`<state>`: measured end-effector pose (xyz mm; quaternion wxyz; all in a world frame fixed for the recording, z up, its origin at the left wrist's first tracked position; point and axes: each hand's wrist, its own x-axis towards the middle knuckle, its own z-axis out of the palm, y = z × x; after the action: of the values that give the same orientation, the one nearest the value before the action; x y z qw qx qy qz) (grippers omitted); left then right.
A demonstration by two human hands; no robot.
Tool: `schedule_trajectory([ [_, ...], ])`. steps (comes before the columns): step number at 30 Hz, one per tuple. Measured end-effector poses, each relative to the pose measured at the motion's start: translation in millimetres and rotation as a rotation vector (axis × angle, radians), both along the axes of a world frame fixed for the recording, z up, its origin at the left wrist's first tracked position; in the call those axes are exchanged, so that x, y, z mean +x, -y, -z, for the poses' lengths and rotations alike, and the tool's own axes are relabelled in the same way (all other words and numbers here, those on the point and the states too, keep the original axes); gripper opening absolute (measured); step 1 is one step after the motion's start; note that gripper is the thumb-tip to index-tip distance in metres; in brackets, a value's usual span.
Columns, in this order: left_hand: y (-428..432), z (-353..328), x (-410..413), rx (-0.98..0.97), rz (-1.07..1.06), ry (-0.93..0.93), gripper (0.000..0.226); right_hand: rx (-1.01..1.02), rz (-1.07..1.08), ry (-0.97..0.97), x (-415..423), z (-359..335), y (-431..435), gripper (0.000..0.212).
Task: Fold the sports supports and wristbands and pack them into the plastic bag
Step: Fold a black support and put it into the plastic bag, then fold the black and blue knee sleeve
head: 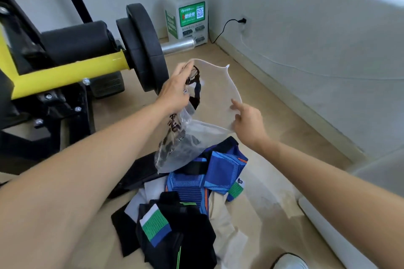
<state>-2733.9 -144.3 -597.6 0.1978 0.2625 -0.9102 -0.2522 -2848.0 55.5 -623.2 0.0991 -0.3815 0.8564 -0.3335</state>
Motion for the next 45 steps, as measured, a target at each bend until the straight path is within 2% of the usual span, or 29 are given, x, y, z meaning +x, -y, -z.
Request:
schedule_trajectory([
  [3,14,-23,-5,-0.141,0.046,-0.033,0.093,-0.181,0.060,0.104,9,-5,0,0.060],
  [7,36,-52,-6,-0.272,0.103,-0.047,0.092,-0.256,0.081,0.298,26,-12,4,0.062],
  [10,46,-60,-3,-0.308,0.188,0.125,0.094,-0.200,0.053,0.441,34,-11,13,0.058],
  [13,55,-38,16,-0.364,0.244,0.370,0.102,-0.096,-0.025,0.798,44,9,22,0.081],
  [15,63,-16,36,-0.402,0.283,0.492,0.103,0.053,-0.124,0.900,52,25,24,0.085],
  [17,63,2,60,-0.389,0.309,0.551,0.104,0.187,-0.184,0.871,59,34,22,0.082],
  [19,58,14,81,-0.327,0.260,0.525,0.103,0.276,-0.222,0.779,66,40,20,0.074],
  [20,54,21,91,-0.285,0.230,0.491,0.100,0.293,-0.254,0.648,69,42,19,0.066],
  [22,43,33,109,-0.223,0.176,0.375,0.091,0.262,-0.273,0.187,70,43,19,0.048],
  [24,28,44,123,-0.140,0.109,0.219,0.075,0.116,-0.242,-0.208,64,40,20,0.035],
  [26,9,50,136,-0.017,0.039,0.085,0.054,-0.010,-0.271,-0.441,54,36,27,0.031],
  [28,-9,56,150,0.044,-0.032,0.065,0.038,0.035,-0.345,-0.570,48,32,41,0.029],
  [31,-27,65,170,-0.023,-0.167,0.160,0.031,0.335,-0.480,-0.554,43,21,64,0.027],
  [33,-37,70,180,-0.022,-0.215,0.224,0.047,0.432,-0.522,-0.507,42,23,74,0.041],
  [36,-39,68,185,-0.051,-0.222,0.308,0.081,0.316,-0.523,-0.341,46,28,75,0.065],
  [39,-33,55,181,-0.148,-0.285,0.264,0.096,0.122,-0.532,-0.312,62,33,68,0.072],
  [42,-33,46,176,-0.215,-0.298,0.260,0.101,0.041,-0.576,-0.151,82,37,61,0.080],
  [45,-36,47,180,-0.167,-0.256,0.357,0.093,0.068,-0.612,0.011,84,38,53,0.069],
])
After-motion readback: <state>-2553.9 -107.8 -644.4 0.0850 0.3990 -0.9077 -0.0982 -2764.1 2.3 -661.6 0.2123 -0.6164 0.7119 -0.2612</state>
